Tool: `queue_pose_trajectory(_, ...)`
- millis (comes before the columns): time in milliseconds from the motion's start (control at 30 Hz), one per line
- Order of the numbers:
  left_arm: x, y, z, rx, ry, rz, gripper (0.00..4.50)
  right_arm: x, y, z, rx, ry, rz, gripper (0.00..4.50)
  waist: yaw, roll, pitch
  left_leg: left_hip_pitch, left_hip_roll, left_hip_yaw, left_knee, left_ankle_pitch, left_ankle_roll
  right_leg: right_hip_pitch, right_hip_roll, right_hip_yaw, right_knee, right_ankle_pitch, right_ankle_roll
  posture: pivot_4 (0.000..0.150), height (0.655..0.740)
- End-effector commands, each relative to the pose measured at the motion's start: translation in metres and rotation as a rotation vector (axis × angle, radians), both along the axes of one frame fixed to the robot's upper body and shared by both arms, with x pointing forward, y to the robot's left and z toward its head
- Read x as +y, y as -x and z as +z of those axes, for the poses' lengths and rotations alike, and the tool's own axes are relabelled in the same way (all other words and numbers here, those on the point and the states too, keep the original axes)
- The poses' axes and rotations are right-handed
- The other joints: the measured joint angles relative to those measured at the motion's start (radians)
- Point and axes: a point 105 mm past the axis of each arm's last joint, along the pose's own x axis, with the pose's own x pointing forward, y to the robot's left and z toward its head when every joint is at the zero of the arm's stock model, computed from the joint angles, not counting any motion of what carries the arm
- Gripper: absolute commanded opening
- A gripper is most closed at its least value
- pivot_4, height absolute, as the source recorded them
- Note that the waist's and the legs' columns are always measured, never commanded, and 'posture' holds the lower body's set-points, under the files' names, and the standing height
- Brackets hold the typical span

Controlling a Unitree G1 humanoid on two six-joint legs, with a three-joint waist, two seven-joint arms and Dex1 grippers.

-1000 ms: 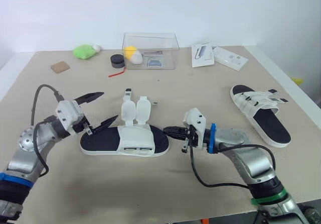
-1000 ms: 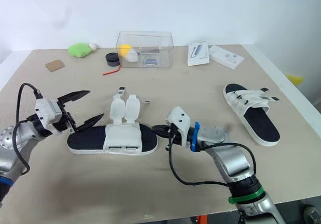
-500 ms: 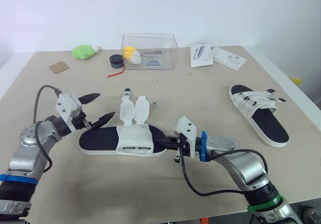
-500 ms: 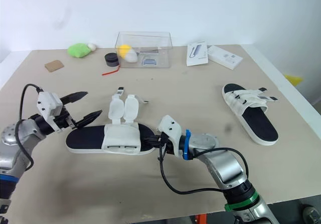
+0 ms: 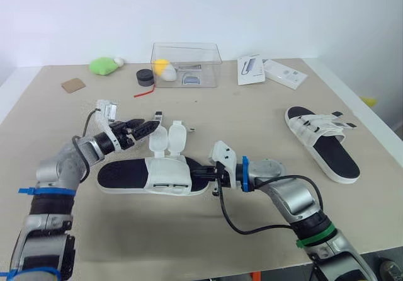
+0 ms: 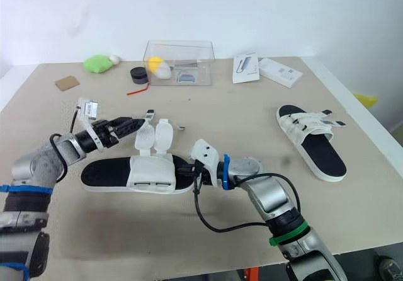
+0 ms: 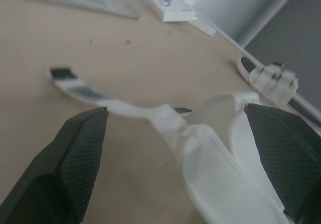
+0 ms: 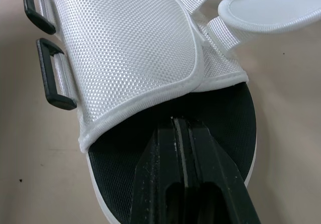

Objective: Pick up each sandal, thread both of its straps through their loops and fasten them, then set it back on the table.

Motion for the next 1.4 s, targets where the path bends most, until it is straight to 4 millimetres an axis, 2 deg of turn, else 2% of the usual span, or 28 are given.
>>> queue_pose_trajectory(33,-0.004,-0.003,0.009,0.077,0.101,-0.027,4.50,-0.009,0.001,-0.017,0.042,0.064,-0.018,0.06,0.000,-0.001,0.000,0.000,0.000,0.000,0.000,0.000,0.000,0.000,0.000,0.000,0.000,0.000,0.000,0.150,0.7400)
queue_pose_trajectory(267,-0.018,-0.015,0.024,0.227,0.323,-0.069,4.50,-0.006,0.003,-0.015,0.034,0.054,-0.014,0.06,0.002,-0.003,-0.002,0.000,-0.001,-0.001,0.000,0.000,-0.001,0.001,-0.001,0.000,0.000,0.000,0.000,0.150,0.7400)
queue_pose_trajectory(433,-0.025,-0.026,0.029,0.272,0.381,-0.053,4.50,-0.006,0.005,-0.016,0.030,0.054,-0.011,0.06,0.002,-0.003,-0.002,0.000,-0.001,-0.001,-0.001,0.000,-0.001,0.001,-0.001,0.000,-0.001,0.000,0.000,0.150,0.7400)
queue_pose_trajectory(533,-0.024,-0.032,0.024,0.288,0.365,-0.018,4.50,-0.005,0.005,-0.014,0.029,0.048,-0.010,0.06,0.002,-0.003,-0.002,0.000,-0.001,-0.001,-0.001,0.000,-0.001,0.000,-0.001,0.000,-0.001,0.000,0.000,0.150,0.7400)
queue_pose_trajectory(667,-0.026,-0.029,0.016,0.315,0.343,-0.037,2.71,-0.005,0.005,-0.013,0.024,0.047,-0.009,0.00,0.002,-0.003,-0.002,0.000,-0.002,-0.001,-0.002,0.000,-0.001,0.000,-0.001,0.001,-0.001,0.000,0.000,0.150,0.7400)
queue_pose_trajectory(800,-0.025,-0.030,0.016,0.285,0.314,-0.026,0.71,-0.005,0.005,-0.013,0.024,0.047,-0.004,0.00,0.002,-0.003,-0.002,0.000,-0.002,0.000,-0.002,0.000,-0.001,0.000,-0.001,0.001,-0.001,0.000,0.000,0.150,0.7400)
queue_pose_trajectory(833,-0.024,-0.030,0.016,0.270,0.298,-0.021,0.35,-0.005,0.006,-0.013,0.024,0.047,-0.002,0.00,0.002,-0.003,-0.002,0.000,-0.002,-0.001,-0.002,0.000,-0.001,0.000,-0.001,0.001,-0.001,0.000,0.000,0.150,0.7400)
queue_pose_trajectory(867,-0.024,-0.030,0.020,0.226,0.288,-0.024,0.07,-0.004,0.006,-0.014,0.024,0.048,0.001,0.00,0.002,-0.003,-0.002,0.000,-0.002,0.000,-0.002,0.000,-0.001,0.000,-0.001,0.001,-0.001,0.000,0.000,0.150,0.7400)
queue_pose_trajectory(967,-0.024,-0.023,0.051,-0.096,0.212,-0.048,0.07,-0.005,0.008,-0.016,0.023,0.060,0.013,0.00,0.001,-0.003,-0.002,0.000,-0.002,0.000,-0.002,0.000,-0.001,0.000,-0.001,0.001,-0.001,0.000,0.000,0.150,0.7400)
queue_pose_trajectory(1100,-0.020,-0.005,0.074,-0.367,0.146,-0.063,0.07,-0.008,0.011,-0.019,0.020,0.083,0.027,0.00,0.004,-0.003,-0.002,-0.001,-0.001,0.001,-0.003,0.000,-0.005,-0.001,-0.002,0.002,-0.001,0.002,-0.006,0.150,0.7400)
queue_pose_trajectory(1233,-0.033,0.022,0.061,-0.712,-0.255,-0.155,0.07,-0.010,0.013,-0.021,0.013,0.102,0.039,0.00,0.005,-0.003,-0.002,-0.001,-0.002,0.001,-0.003,0.000,-0.005,-0.001,-0.002,0.003,-0.002,0.002,-0.005,0.150,0.7400)
queue_pose_trajectory(1367,-0.048,0.070,0.026,-1.091,-0.577,-0.424,0.07,-0.011,0.015,-0.022,0.006,0.116,0.047,0.00,0.007,-0.002,-0.002,0.000,-0.002,0.003,-0.004,0.000,-0.005,-0.001,-0.003,0.004,-0.003,0.000,-0.008,0.150,0.7400)
queue_pose_trajectory(1400,-0.047,0.077,0.017,-1.173,-0.637,-0.458,0.07,-0.011,0.015,-0.023,0.004,0.121,0.051,0.00,0.009,-0.002,-0.002,0.000,-0.002,0.003,-0.004,0.000,-0.005,-0.001,-0.004,0.004,-0.003,-0.001,-0.010,0.150,0.7400)
